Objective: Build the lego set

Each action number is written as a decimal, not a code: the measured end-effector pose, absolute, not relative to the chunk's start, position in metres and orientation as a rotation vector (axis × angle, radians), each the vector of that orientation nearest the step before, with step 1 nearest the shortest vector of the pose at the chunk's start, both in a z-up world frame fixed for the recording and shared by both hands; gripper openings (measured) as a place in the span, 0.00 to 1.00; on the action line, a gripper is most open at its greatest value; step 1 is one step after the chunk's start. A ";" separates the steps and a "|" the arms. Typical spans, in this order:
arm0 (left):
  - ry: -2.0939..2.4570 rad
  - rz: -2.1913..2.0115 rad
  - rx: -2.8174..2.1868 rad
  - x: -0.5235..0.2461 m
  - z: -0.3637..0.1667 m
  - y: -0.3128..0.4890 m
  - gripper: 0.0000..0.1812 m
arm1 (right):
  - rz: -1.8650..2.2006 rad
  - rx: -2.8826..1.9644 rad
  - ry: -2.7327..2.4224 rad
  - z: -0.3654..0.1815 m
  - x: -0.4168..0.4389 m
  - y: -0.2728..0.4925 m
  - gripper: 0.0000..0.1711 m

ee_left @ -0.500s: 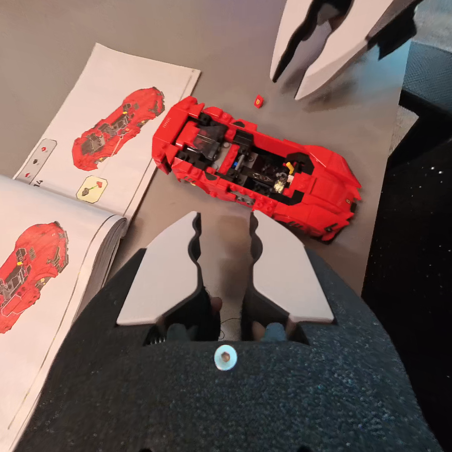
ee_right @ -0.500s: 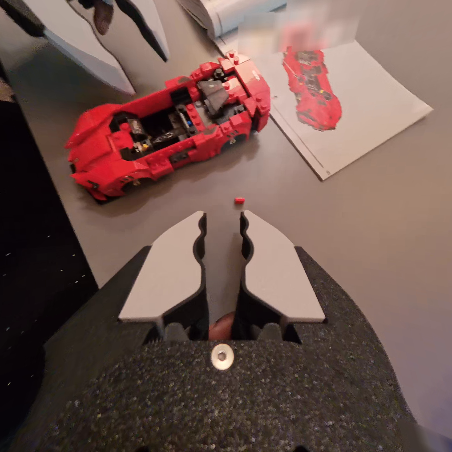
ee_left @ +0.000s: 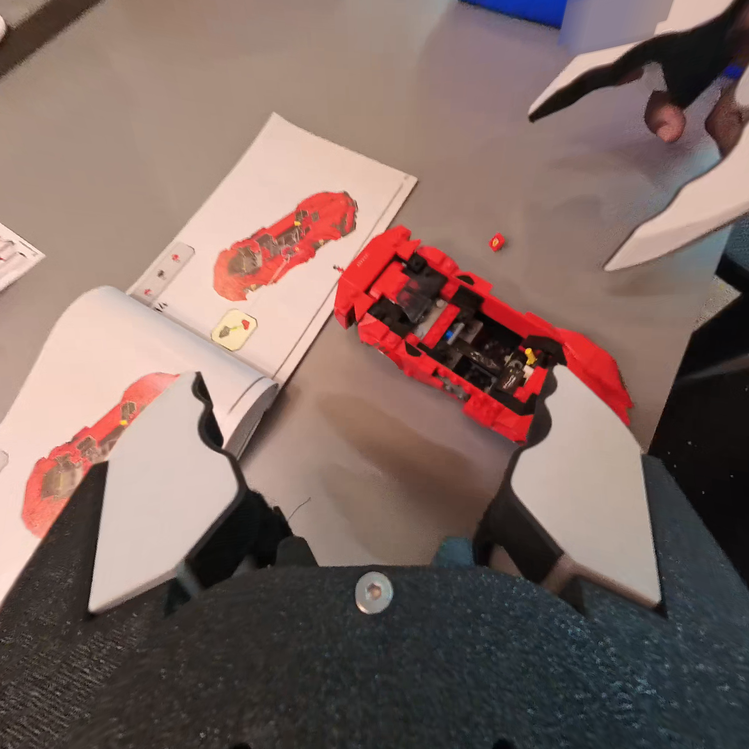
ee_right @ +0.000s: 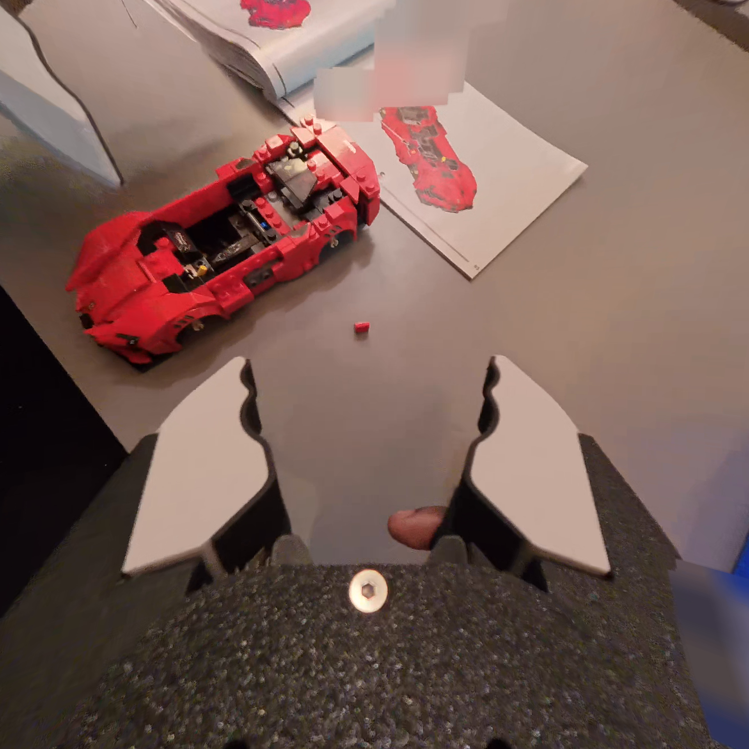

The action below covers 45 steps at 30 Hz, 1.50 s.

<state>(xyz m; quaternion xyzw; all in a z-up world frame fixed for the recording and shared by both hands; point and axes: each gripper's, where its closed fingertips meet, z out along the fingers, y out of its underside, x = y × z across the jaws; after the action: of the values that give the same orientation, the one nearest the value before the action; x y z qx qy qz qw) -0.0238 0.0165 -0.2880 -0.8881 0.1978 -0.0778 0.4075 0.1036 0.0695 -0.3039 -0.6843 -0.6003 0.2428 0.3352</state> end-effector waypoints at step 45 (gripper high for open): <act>0.573 -0.113 -2.191 0.009 -0.259 0.063 0.79 | -0.143 -2.667 -1.843 -0.332 0.405 0.236 0.15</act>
<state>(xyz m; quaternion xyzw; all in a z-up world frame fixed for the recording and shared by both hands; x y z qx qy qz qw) 0.0090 0.0632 -0.2589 -0.8755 0.2288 -0.0452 0.4232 0.4047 0.2363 -0.3316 -0.8207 -0.5673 -0.0439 -0.0518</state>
